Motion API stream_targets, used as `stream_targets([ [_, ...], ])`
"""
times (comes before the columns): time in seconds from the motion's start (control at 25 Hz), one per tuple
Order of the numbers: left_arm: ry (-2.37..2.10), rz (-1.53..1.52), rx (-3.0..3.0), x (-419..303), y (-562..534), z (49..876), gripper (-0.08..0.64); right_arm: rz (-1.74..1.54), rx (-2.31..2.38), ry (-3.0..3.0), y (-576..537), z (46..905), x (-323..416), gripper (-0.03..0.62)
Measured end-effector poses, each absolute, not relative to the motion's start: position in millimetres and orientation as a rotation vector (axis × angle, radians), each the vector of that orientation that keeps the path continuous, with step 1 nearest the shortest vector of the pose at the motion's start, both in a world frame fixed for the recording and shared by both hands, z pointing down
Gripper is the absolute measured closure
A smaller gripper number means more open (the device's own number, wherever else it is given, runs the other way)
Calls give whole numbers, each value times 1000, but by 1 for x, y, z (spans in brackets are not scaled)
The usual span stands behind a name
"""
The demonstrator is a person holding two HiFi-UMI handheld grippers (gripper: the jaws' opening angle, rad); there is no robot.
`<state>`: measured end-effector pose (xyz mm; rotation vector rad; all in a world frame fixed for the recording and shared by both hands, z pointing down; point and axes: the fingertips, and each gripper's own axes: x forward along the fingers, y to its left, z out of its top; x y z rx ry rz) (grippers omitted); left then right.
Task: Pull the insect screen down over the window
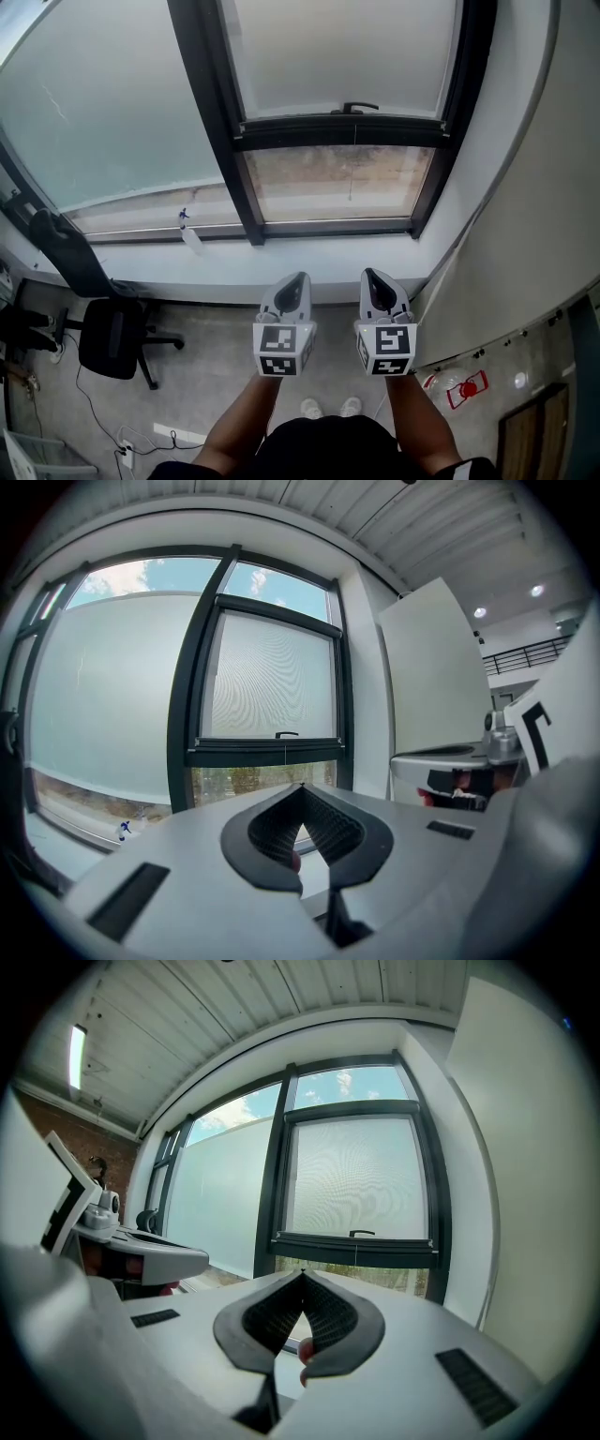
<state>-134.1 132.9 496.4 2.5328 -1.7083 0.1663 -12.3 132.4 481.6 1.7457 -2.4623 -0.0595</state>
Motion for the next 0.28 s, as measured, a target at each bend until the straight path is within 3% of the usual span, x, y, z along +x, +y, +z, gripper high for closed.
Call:
stream_targets([
  [0.28,-1692,148,2550,-134,128,490,557,-1,1722,-2506,129,477,-24,588],
])
